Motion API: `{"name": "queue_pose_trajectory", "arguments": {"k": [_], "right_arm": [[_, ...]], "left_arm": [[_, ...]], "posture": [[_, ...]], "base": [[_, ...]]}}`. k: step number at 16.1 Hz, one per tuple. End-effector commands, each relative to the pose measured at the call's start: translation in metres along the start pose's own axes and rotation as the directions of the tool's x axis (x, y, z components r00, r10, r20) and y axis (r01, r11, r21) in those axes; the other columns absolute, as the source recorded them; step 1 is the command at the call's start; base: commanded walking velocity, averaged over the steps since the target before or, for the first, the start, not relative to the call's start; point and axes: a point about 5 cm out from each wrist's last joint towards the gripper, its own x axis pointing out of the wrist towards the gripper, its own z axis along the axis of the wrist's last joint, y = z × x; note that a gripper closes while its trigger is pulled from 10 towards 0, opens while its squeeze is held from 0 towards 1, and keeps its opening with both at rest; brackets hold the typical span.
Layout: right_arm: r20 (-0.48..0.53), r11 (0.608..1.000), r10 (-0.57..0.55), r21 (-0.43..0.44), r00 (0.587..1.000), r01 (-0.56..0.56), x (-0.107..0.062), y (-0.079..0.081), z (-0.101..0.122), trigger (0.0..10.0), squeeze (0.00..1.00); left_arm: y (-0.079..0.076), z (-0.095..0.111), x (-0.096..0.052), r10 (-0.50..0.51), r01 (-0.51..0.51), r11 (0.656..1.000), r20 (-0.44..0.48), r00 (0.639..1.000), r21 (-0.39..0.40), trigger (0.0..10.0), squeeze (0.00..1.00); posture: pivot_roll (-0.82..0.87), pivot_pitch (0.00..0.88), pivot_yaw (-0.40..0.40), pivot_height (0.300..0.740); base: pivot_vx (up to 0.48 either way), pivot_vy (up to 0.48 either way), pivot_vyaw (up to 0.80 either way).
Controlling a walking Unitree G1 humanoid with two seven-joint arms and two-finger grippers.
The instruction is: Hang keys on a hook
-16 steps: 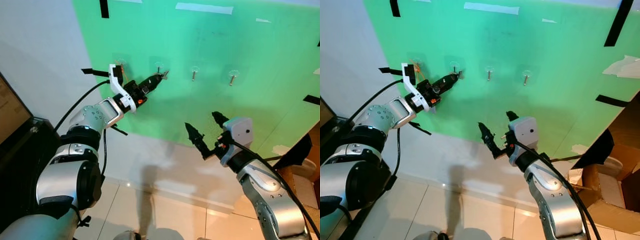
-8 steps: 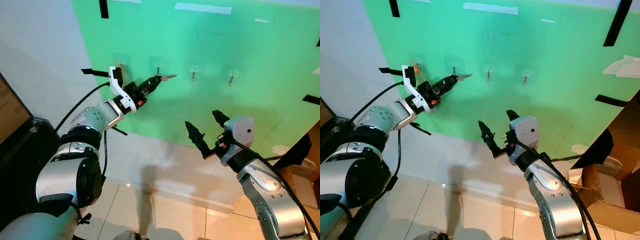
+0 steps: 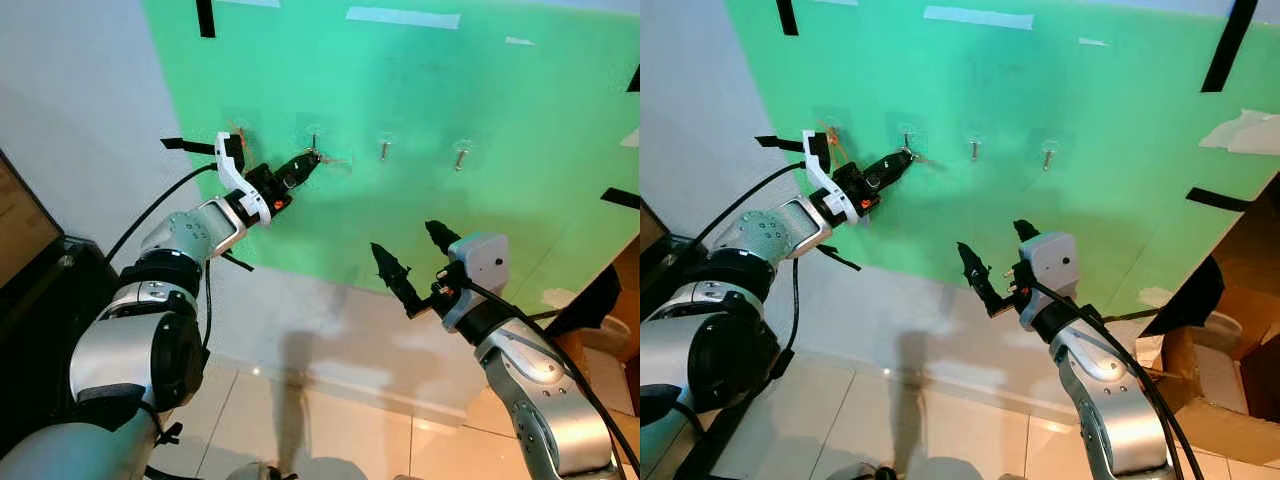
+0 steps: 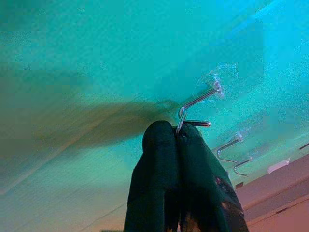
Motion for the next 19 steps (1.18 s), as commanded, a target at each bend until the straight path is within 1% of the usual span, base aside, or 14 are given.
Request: {"name": "queue_pose_trajectory", "arguments": {"k": [1,3,4,5,6,9,11,13,15,16,17,19], "right_arm": [[0.045,1.0,0.007,-0.012,0.999,-0.007,0.001,-0.001,0.009,10.0,0.0],[0.046,1.0,0.008,-0.013,0.999,-0.007,0.001,-0.001,0.009,10.0,0.0],[0.045,1.0,0.007,-0.013,0.999,-0.007,0.001,-0.001,0.01,10.0,0.0],[0.045,1.0,0.007,-0.013,0.999,-0.006,0.001,-0.001,0.01,10.0,0.0],[0.045,1.0,0.006,-0.013,0.999,-0.006,0.001,-0.001,0.01,10.0,0.0],[0.045,1.0,0.006,-0.012,0.999,-0.005,0.001,-0.001,0.009,10.0,0.0],[0.043,1.0,0.004,-0.009,0.999,-0.004,0.001,0.0,0.008,10.0,0.0],[0.03,1.0,-0.008,-0.015,1.0,0.009,0.0,-0.001,0.005,10.0,0.0],[0.009,1.0,-0.027,-0.007,1.0,0.027,-0.001,-0.003,0.001,10.0,0.0],[-0.019,0.997,-0.066,-0.028,0.998,0.065,-0.001,-0.007,-0.003,10.0,0.0],[-0.07,0.993,-0.112,-0.053,0.991,0.109,0.0,-0.012,-0.011,10.0,0.0],[-0.089,0.994,-0.107,-0.043,0.99,0.104,0.0,-0.011,-0.016,10.0,0.0]], "left_arm": [[0.008,0.003,-0.007,0.068,-0.068,0.998,0.0,0.998,0.008,10.0,0.0],[0.008,0.003,-0.006,0.067,-0.067,0.997,-0.011,0.998,0.03,10.0,0.0],[0.007,0.002,-0.005,0.064,-0.063,0.997,-0.018,0.998,0.04,10.0,0.07],[0.007,0.002,-0.005,0.064,-0.063,0.997,-0.021,0.998,0.046,10.0,0.27],[0.007,0.001,-0.004,0.065,-0.064,0.997,-0.024,0.998,0.048,10.0,1.0],[0.008,0.001,-0.004,0.082,-0.081,0.995,-0.026,0.996,0.061,10.0,1.0],[0.011,-0.001,-0.007,0.092,-0.089,0.993,-0.029,0.995,0.074,10.0,1.0],[0.013,-0.003,-0.012,0.079,-0.075,0.992,-0.044,0.996,0.099,10.0,1.0],[0.014,-0.008,-0.016,0.073,-0.052,0.981,-0.106,0.992,0.188,10.0,1.0],[0.014,-0.012,-0.02,0.08,-0.044,0.968,-0.138,0.987,0.248,10.0,1.0],[0.017,-0.016,-0.028,0.118,-0.057,0.938,-0.161,0.98,0.343,10.0,1.0],[0.02,-0.017,-0.039,0.169,-0.102,0.91,-0.134,0.976,0.403,10.0,1.0]], "posture": [[-0.23,0.0,0.032,0.74],[-0.23,0.0,0.032,0.74],[-0.23,0.0,0.033,0.74],[-0.23,0.0,0.033,0.74],[-0.23,0.0,0.033,0.74],[-0.23,0.0,0.035,0.74],[-0.23,0.0,0.038,0.74],[-0.23,0.0,0.04,0.74],[-0.22,0.0,0.037,0.74],[-0.22,0.0,0.036,0.74],[-0.21,0.0,0.035,0.74],[-0.2,0.0,0.032,0.74]], "base": [[0.0,0.0,0.0],[0.0,0.0,0.0],[0.0,0.0,0.0],[0.0,0.0,0.0],[0.0,0.0,0.0],[0.0,0.0,0.0],[0.0,0.0,0.0],[0.0,0.0,0.0],[0.0,0.0,0.0],[0.0,0.0,0.0],[0.0,0.0,0.0],[0.0,0.0,0.0]]}}
